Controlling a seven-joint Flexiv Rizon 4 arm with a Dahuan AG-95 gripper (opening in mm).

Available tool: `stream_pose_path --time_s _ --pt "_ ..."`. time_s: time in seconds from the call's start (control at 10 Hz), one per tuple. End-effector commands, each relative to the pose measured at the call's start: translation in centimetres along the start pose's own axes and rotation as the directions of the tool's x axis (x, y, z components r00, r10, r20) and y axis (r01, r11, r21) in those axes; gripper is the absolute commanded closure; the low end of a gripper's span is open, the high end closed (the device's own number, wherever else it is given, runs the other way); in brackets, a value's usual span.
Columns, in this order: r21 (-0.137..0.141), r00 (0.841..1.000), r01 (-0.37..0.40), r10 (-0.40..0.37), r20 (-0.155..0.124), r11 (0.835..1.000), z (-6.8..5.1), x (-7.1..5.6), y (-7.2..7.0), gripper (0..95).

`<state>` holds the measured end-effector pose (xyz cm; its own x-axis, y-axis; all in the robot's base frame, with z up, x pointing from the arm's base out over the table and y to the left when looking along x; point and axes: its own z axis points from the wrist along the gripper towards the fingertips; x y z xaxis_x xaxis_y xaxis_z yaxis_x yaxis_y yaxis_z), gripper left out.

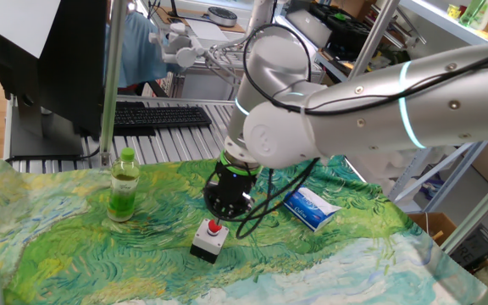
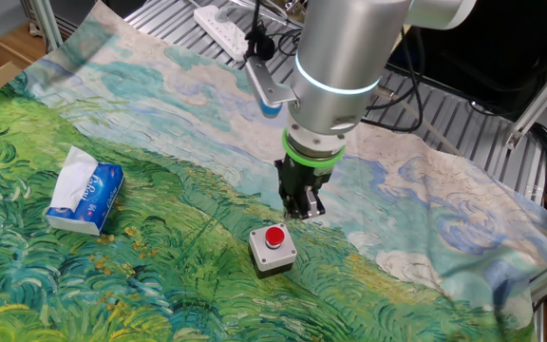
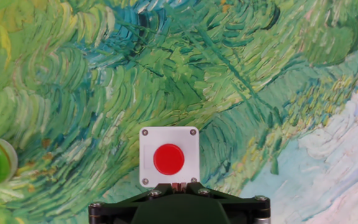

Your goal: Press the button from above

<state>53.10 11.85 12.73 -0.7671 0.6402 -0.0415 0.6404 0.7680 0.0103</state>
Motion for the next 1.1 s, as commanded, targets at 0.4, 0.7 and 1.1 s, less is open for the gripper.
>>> stream_pose_path --time_s 0.4,0.7,1.1 --pt "0.009 1.0 0.014 -0.014 0.008 1.0 -0.22 -0.38 0.23 95.0" --pt "0.012 1.0 0.02 -0.02 0.004 1.0 -0.22 -0.38 0.23 95.0" --pt "0.014 1.0 0.025 -0.025 0.006 1.0 -0.22 -0.38 0.23 95.0"
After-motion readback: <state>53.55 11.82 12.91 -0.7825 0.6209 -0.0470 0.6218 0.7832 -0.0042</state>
